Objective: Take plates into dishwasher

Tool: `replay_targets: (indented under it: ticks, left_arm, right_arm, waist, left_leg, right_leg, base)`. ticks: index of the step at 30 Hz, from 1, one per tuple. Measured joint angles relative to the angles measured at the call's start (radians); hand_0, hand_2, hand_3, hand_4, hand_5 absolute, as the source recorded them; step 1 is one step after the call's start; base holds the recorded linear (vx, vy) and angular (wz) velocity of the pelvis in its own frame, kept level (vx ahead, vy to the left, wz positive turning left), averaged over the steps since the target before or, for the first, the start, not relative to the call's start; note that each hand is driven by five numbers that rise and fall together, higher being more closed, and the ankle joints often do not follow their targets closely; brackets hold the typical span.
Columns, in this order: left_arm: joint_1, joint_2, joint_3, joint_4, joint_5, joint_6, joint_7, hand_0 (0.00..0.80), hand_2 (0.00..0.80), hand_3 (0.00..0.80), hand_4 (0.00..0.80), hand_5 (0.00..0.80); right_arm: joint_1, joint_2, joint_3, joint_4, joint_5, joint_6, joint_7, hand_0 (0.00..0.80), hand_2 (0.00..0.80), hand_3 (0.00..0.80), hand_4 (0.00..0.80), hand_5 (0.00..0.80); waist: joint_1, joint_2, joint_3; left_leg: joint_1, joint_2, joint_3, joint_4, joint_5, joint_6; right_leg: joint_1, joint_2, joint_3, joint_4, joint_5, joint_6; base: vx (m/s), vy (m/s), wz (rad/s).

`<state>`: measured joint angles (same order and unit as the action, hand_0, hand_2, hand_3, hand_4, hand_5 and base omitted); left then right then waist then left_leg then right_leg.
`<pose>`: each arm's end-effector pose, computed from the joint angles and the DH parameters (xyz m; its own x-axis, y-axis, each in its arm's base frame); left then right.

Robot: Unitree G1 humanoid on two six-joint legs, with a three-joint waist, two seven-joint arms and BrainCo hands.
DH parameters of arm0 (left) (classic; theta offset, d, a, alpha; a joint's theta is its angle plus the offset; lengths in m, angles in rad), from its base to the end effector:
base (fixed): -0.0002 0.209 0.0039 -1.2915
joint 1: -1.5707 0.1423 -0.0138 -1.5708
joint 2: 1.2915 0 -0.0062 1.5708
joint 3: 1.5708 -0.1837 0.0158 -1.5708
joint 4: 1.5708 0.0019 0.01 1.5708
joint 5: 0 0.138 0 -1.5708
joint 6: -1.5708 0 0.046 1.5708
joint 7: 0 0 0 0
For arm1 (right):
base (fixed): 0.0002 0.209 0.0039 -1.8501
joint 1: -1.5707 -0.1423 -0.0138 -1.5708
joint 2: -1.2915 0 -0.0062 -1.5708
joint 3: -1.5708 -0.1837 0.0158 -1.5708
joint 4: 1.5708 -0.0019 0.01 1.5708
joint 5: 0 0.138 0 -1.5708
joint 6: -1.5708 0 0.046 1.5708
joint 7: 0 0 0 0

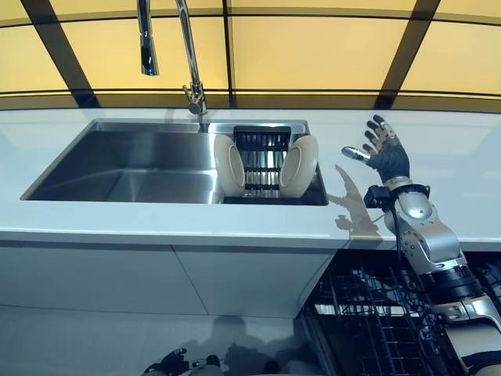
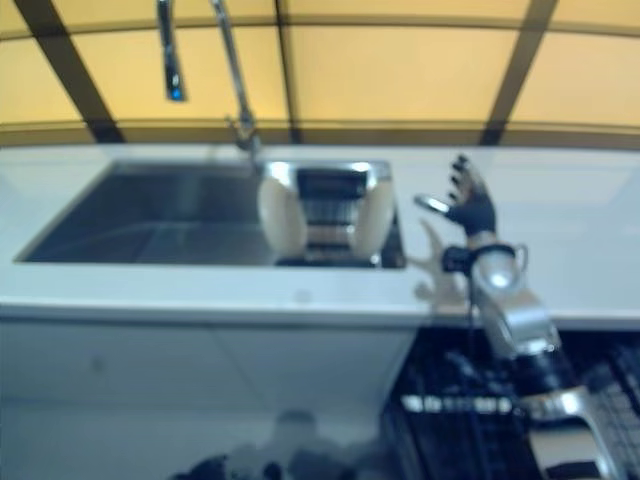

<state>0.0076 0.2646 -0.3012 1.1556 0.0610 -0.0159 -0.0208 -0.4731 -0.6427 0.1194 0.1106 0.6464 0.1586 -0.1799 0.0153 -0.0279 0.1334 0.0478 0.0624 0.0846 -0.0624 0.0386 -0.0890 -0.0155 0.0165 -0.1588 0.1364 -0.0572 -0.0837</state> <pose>0.0795 0.2181 -0.1133 0.3844 0.0991 -0.9178 0.3577 0.9006 0.2471 0.2802 -0.2252 0.1565 0.9900 -0.0235 0.1389 0.0262 0.9995 -0.0178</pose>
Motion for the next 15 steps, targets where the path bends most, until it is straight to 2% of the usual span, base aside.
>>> replay_targets:
  ticks: [1, 3, 4, 7, 10, 15]
  left_arm:
    - [-0.01, -0.001, 0.0, 0.011, -0.001, 0.01, 0.0, 0.0, 0.0, 0.0, 0.0, 0.0]
    - [-0.019, -0.003, -0.001, 0.01, -0.001, 0.011, 0.0, 0.0, 0.0, 0.0, 0.0, 0.0]
    - [-0.023, -0.004, -0.001, 0.009, -0.001, 0.013, 0.0, 0.0, 0.0, 0.0, 0.0, 0.0]
    - [-0.047, 0.003, -0.004, 0.008, -0.005, 0.014, 0.002, 0.0, 0.0, 0.0, 0.0, 0.0]
    - [-0.065, 0.013, -0.005, 0.006, -0.006, 0.013, 0.004, 0.0, 0.0, 0.0, 0.0, 0.0]
    - [-0.062, 0.033, -0.005, 0.007, -0.006, 0.024, 0.003, 0.0, 0.0, 0.0, 0.0, 0.0]
  right_arm:
    - [0.0, -0.004, 0.0, 0.0, 0.033, 0.008, 0.011, 0.0, 0.0, 0.0, 0.0, 0.0]
    - [0.0, -0.01, -0.004, 0.001, 0.058, 0.016, 0.014, 0.0, 0.0, 0.0, 0.0, 0.0]
    - [0.001, -0.009, -0.005, 0.006, 0.073, 0.018, 0.013, 0.0, 0.0, 0.0, 0.0, 0.0]
    - [0.001, -0.01, -0.016, 0.01, 0.096, 0.02, -0.003, 0.0, 0.0, 0.0, 0.0, 0.0]
    - [0.0, -0.01, -0.033, 0.014, 0.114, 0.02, -0.022, 0.0, 0.0, 0.0, 0.0, 0.0]
    - [-0.02, -0.01, -0.033, 0.044, 0.133, 0.02, -0.061, 0.0, 0.0, 0.0, 0.0, 0.0]
  waist:
    - [-0.001, 0.011, -0.002]
    - [-0.004, 0.013, -0.001]
    - [-0.004, 0.011, 0.0]
    - [-0.004, 0.003, -0.005]
    - [-0.003, -0.003, -0.004]
    - [-0.003, -0.03, -0.007]
  left_leg:
    - [0.014, 0.009, 0.001, -0.016, 0.001, 0.001]
    - [0.017, 0.012, 0.013, -0.015, 0.045, 0.015]
    - [0.024, 0.009, 0.028, -0.016, 0.059, 0.026]
    - [0.033, -0.011, 0.052, -0.022, 0.052, 0.048]
    - [0.041, -0.028, 0.053, -0.024, 0.045, 0.061]
    - [0.051, -0.034, 0.057, -0.029, 0.042, 0.065]
  right_leg:
    - [0.025, 0.016, 0.001, -0.057, 0.028, 0.006]
    - [0.037, 0.022, 0.008, -0.096, 0.051, 0.02]
    - [0.05, 0.019, 0.013, -0.118, 0.064, 0.031]
    - [0.085, -0.001, 0.009, -0.188, 0.101, 0.081]
    - [0.109, -0.014, 0.01, -0.222, 0.126, 0.081]
    - [0.118, -0.019, 0.012, -0.222, 0.123, 0.085]
  base:
    - [0.053, 0.087, -0.11]
    - [0.037, 0.087, -0.2]
    - [0.02, 0.077, -0.25]
    - [0.013, 0.057, -0.18]
    - [0.016, 0.061, 0.01]
    - [0.019, 0.049, -0.02]
